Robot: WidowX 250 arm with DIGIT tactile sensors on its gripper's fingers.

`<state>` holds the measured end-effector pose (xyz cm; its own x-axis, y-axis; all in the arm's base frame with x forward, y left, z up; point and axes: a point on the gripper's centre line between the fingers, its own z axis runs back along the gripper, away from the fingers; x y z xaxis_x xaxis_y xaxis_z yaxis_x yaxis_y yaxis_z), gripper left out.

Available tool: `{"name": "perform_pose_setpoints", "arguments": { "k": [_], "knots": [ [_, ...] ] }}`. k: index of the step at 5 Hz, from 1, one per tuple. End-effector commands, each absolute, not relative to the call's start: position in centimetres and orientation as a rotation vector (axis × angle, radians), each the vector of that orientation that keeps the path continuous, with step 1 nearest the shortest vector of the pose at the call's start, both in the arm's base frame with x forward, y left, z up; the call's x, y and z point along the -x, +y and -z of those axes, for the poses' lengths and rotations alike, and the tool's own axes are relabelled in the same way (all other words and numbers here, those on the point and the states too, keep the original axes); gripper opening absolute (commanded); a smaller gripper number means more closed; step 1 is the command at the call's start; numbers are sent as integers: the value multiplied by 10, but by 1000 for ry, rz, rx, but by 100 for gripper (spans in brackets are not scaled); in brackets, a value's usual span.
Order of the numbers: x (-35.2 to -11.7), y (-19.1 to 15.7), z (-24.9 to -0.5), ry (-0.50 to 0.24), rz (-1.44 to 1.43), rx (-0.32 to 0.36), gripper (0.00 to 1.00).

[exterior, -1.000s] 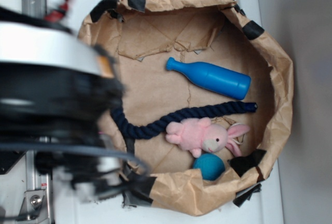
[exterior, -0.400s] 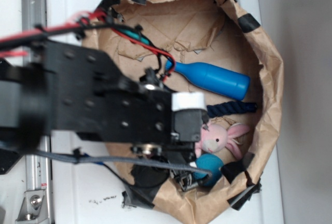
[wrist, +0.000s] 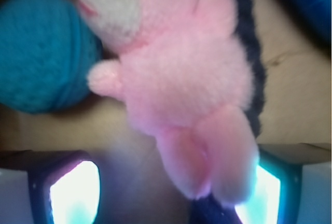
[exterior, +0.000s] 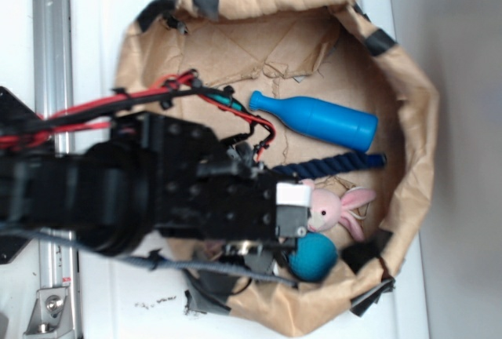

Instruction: Grab the blue rope.

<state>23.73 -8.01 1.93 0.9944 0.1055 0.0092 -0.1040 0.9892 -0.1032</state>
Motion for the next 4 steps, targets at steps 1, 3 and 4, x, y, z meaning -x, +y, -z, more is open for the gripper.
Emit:
{"name": "perform_pose_setpoints", "arguments": {
  "k": [1, 3, 4],
  "knots": [
    [-220, -87, -24, 20, -108, 133, 0],
    [-230, -62, -54, -51, -140, 100, 0],
    [-235, -64, -53, -49, -123, 95, 0]
  ]
}}
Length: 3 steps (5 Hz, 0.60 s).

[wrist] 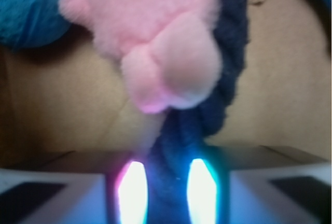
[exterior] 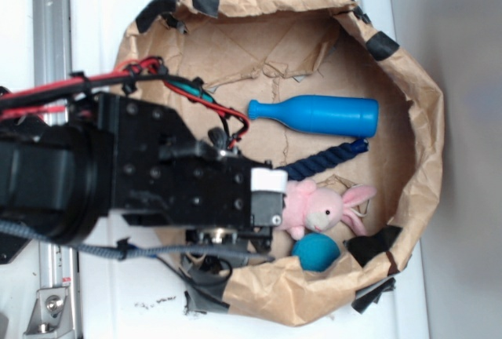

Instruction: Grab the blue rope.

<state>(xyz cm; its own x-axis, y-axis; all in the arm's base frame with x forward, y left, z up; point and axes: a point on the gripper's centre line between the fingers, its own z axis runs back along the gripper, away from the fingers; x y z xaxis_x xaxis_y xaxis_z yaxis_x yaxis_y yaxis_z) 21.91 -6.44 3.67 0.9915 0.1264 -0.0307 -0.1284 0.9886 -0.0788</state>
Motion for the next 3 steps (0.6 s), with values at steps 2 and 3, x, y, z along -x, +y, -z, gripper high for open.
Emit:
{"name": "perform_pose_setpoints", "arguments": {
  "k": [2, 3],
  "knots": [
    [-238, -64, -63, -73, -136, 93, 0],
    [-237, -44, -83, -119, -178, 82, 0]
  ]
}}
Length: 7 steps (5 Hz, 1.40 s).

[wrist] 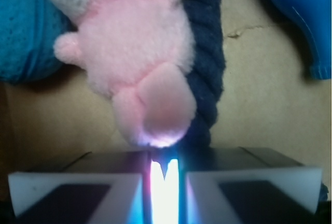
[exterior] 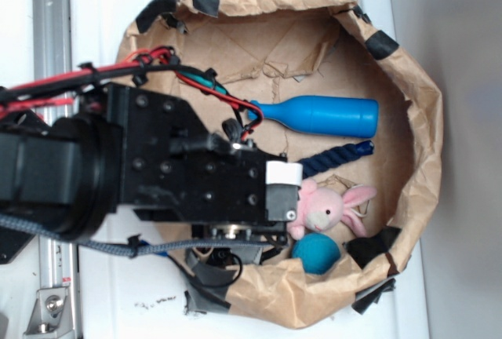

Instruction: Grab the blue rope.

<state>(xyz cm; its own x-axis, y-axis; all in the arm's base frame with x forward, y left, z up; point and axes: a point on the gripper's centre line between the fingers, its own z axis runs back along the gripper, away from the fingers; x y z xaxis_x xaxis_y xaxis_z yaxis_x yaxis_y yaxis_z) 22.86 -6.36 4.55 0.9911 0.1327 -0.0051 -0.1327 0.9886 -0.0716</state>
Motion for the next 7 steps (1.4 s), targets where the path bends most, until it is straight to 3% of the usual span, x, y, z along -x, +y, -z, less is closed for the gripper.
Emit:
{"name": "perform_pose_setpoints", "arguments": {
  "k": [1, 3, 5, 6, 7],
  "knots": [
    [-236, -43, -67, -84, -199, 167, 100],
    [-241, -70, -30, -29, -150, 169, 100],
    [-260, -77, -20, -4, -118, 165, 100],
    [-262, -70, -29, -15, -147, 157, 0],
    [-262, -65, -42, -45, -153, 164, 0]
  ]
}}
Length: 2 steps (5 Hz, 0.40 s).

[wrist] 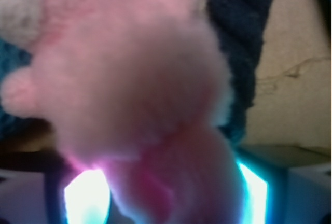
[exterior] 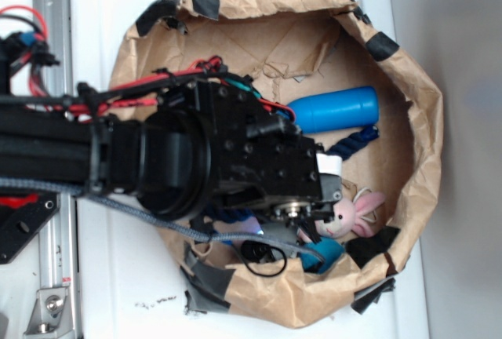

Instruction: Grab the blue rope.

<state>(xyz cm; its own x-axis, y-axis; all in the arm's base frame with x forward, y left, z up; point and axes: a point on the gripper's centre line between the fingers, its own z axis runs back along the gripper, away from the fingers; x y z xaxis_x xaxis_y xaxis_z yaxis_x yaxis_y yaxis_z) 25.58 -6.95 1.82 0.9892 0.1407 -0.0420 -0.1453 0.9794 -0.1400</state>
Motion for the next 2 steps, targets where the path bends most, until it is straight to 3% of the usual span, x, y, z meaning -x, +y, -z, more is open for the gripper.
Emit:
{"name": "perform_pose_setpoints", "arguments": {
  "k": [1, 2],
  "knots": [
    [-263, -63, -51, -55, -152, 155, 0],
    [-260, -53, -78, -67, -118, 95, 0]
  ]
}}
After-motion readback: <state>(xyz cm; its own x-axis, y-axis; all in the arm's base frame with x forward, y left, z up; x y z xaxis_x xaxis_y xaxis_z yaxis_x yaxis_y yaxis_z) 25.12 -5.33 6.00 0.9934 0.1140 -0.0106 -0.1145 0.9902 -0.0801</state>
